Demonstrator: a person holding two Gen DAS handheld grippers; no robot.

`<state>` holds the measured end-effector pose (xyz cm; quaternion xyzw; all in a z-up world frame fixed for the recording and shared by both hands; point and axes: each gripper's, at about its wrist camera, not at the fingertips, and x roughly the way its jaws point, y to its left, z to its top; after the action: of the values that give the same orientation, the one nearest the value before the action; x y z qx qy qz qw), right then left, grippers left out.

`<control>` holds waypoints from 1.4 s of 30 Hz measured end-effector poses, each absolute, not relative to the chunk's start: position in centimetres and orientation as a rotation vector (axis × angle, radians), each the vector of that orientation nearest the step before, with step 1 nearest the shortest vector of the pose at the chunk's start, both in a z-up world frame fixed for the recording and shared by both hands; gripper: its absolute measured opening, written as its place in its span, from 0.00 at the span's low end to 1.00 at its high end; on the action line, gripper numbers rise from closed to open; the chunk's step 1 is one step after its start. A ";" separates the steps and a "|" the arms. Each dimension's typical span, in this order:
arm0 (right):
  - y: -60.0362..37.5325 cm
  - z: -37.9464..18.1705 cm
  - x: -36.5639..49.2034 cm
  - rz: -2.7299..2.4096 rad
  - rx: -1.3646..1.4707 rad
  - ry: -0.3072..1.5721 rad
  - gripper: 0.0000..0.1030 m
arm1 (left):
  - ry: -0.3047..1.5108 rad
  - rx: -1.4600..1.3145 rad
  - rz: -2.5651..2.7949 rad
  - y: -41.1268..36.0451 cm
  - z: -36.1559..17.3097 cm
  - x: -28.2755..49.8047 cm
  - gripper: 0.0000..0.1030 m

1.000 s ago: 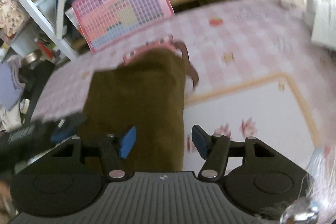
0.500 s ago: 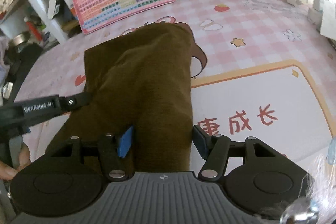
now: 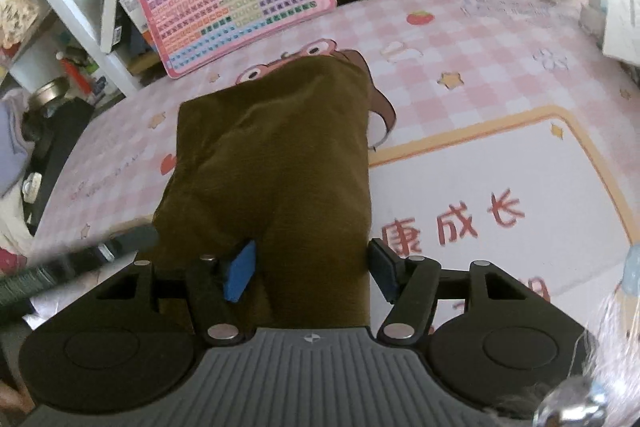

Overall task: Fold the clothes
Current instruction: 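Open both grippers and pull them back from the folded garment, then grasp the folded garment edge with both grippers and lift it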

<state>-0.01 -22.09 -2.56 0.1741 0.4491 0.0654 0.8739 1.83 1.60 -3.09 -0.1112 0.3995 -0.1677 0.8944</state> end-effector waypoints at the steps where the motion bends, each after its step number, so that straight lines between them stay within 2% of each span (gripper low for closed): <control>1: -22.0 -2.7 0.0 0.135 0.358 0.945 0.57 | 0.832 -0.207 -0.340 1.4 -3.6 1.8 0.36; 8: -21.5 -3.5 0.2 0.125 0.320 0.957 0.59 | 0.835 -0.159 -0.328 1.1 -3.8 1.8 0.39; 12: -21.5 -2.7 -0.4 0.129 0.323 0.931 0.58 | 0.843 -0.186 -0.304 1.4 -2.8 0.9 0.51; 21: -21.4 -0.8 -3.5 0.138 0.299 0.878 0.59 | 0.812 -0.171 -0.321 1.4 -0.8 -1.9 0.63; 40: -20.3 -1.5 -8.9 0.092 0.274 0.940 0.65 | 0.907 -0.114 -0.354 1.3 -2.4 -5.2 0.71; 42: -20.4 -1.7 -9.1 0.083 0.283 0.946 0.65 | 0.912 -0.116 -0.356 1.3 -2.5 -5.2 0.76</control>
<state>-9.07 -20.44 -1.71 0.1356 0.4538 0.0398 0.8798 -5.23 1.33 -2.49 -0.0559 0.4377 -0.1709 0.8810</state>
